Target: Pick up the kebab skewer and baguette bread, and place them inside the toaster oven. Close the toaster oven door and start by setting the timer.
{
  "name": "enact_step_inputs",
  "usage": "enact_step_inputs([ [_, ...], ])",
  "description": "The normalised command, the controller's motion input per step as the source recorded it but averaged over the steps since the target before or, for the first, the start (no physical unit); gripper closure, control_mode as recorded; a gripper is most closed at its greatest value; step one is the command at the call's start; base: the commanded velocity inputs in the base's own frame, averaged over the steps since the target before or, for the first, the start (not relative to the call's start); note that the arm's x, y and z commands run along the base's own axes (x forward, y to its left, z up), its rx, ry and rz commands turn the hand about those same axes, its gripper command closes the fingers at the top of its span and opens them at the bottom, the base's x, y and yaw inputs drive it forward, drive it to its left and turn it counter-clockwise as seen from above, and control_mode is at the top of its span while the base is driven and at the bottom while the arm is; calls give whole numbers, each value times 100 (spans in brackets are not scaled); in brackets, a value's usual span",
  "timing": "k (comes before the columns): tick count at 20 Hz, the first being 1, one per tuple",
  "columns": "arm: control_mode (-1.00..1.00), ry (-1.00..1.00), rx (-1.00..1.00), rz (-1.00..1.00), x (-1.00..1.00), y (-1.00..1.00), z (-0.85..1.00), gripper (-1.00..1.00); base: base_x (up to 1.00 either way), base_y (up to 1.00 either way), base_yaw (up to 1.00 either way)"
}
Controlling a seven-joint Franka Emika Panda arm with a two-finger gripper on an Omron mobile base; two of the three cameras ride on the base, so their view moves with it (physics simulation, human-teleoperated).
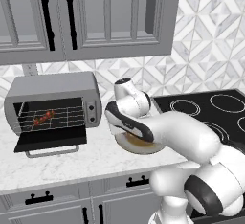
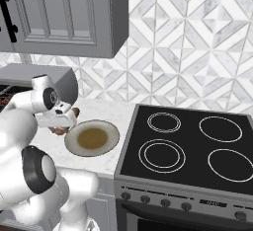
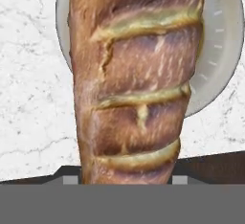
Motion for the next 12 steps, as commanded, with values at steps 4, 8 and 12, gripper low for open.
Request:
enact_step_inputs([
  [4,-100,4,2,35,-40,100,65,100,0,0,0],
  [8,-100,2,2,28,-26,100,60,100,0,0,0],
  [12,-100,0,0,3,-1,99,50,100,0,0,0],
])
